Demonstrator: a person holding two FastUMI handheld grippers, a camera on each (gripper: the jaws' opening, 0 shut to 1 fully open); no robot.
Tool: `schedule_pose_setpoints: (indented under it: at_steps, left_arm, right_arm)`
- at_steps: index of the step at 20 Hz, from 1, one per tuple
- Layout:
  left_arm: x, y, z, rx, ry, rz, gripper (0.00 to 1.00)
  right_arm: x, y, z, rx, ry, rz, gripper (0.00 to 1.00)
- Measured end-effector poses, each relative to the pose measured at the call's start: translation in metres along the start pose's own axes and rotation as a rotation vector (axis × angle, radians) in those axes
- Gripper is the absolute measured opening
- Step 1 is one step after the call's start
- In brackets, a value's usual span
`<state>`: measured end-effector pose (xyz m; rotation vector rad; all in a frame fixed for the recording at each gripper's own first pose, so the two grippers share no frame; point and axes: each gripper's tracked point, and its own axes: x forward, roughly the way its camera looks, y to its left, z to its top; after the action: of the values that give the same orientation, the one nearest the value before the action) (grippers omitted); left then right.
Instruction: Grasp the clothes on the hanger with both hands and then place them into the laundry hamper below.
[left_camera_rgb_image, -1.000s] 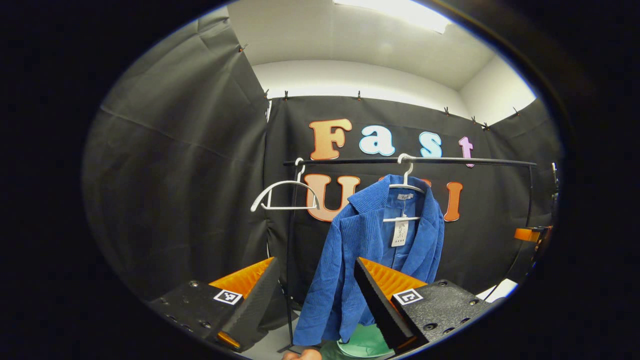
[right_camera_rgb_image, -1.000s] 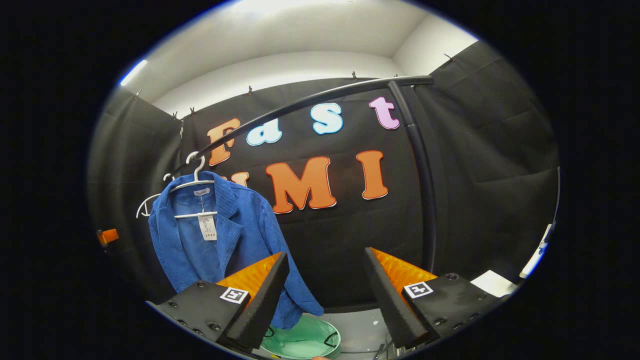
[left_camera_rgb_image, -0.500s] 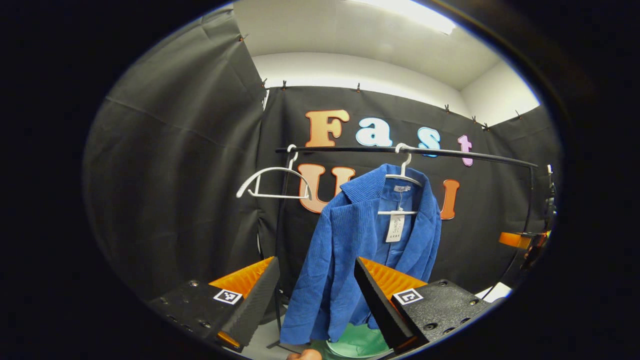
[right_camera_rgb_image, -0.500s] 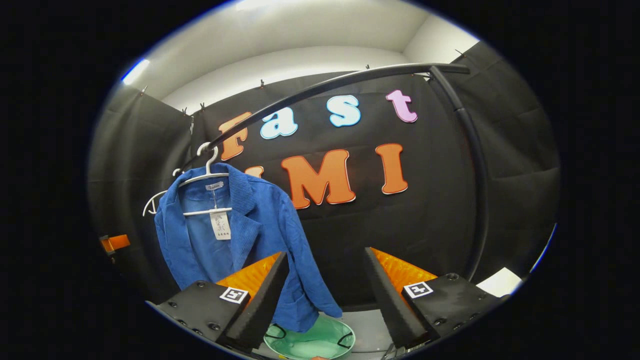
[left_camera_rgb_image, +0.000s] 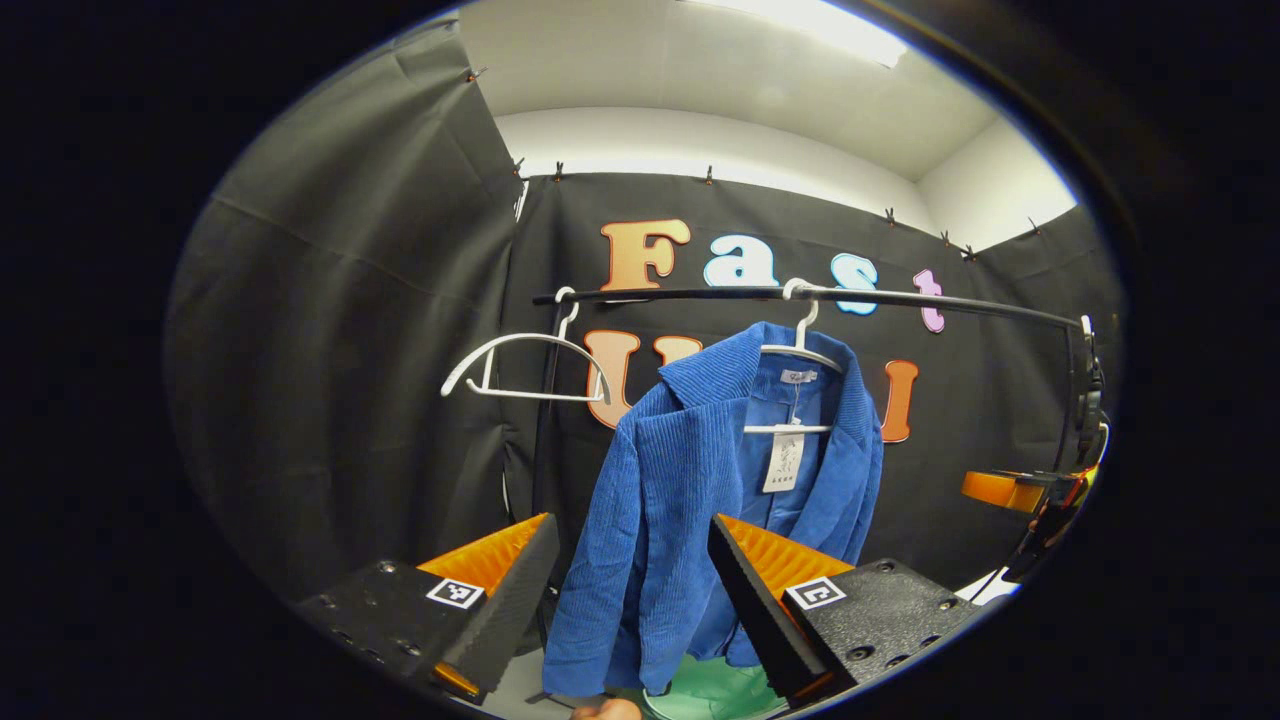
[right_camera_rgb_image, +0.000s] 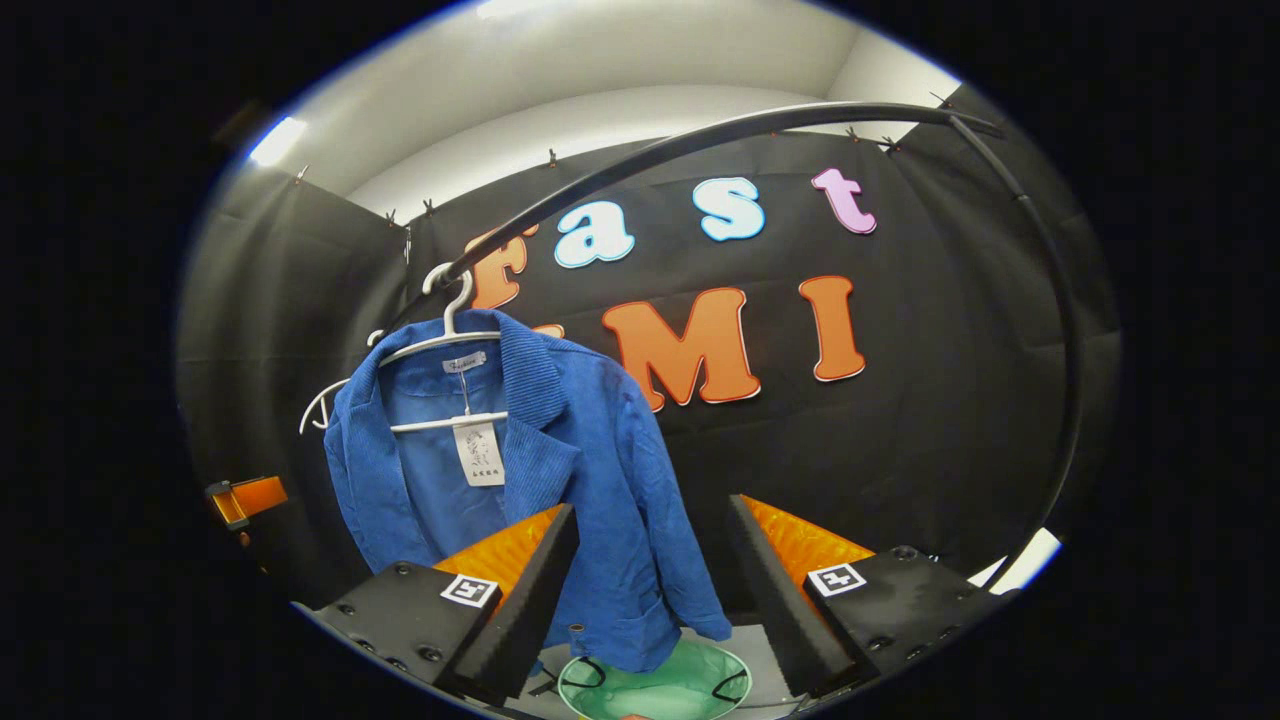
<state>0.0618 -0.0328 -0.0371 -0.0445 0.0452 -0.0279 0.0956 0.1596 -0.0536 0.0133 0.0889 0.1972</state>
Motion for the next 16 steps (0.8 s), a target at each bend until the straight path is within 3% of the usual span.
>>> schedule_pose_setpoints:
  at_steps: [4,5,8,12,16]
  left_arm:
    - [0.02,-0.001,-0.009,0.014,0.011,0.024,0.95]
    - [0.026,-0.003,-0.013,0.012,0.019,0.022,0.92]
    - [0.043,-0.013,-0.027,-0.004,0.045,0.001,0.95]
    - [0.066,-0.025,-0.043,-0.019,0.082,-0.021,0.92]
    - [0.084,-0.035,-0.047,-0.022,0.077,-0.037,0.98]
  right_arm:
    - [0.028,0.023,-0.016,0.018,0.033,0.034,0.97]
    - [0.035,0.029,-0.02,0.013,0.04,0.04,0.97]
    - [0.055,0.049,-0.031,0.001,0.059,0.073,1.0]
    - [0.081,0.068,-0.043,0.002,0.072,0.097,0.96]
    - [0.109,0.086,-0.058,0.01,0.094,0.122,0.96]
